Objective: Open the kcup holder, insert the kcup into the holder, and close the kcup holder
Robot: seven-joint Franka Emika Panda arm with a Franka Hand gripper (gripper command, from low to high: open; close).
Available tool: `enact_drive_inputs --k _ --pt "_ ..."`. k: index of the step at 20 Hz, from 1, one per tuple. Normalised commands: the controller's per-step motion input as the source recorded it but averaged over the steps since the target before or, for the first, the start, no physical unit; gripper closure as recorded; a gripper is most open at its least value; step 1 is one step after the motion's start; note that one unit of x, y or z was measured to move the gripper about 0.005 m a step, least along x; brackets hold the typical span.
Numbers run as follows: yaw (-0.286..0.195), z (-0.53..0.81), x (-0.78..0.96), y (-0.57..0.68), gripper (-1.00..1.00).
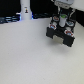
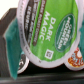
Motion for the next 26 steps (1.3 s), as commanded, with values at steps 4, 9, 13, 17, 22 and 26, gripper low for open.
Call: enact_drive_inputs --k 4,9,13,17,22,26 --pt "0.000 -0.21 0.00 -0.07 1.00" --pt "0.000 -0.23 0.00 -0.12 1.00" --pt "0.003 -0.24 0.00 -0.04 1.00" --pt "0.027 -0.27 -0.01 -0.01 1.00" --pt "0.051 -0.20 0.00 0.01 1.00" --pt "0.077 -0.01 0.01 0.07 1.00"
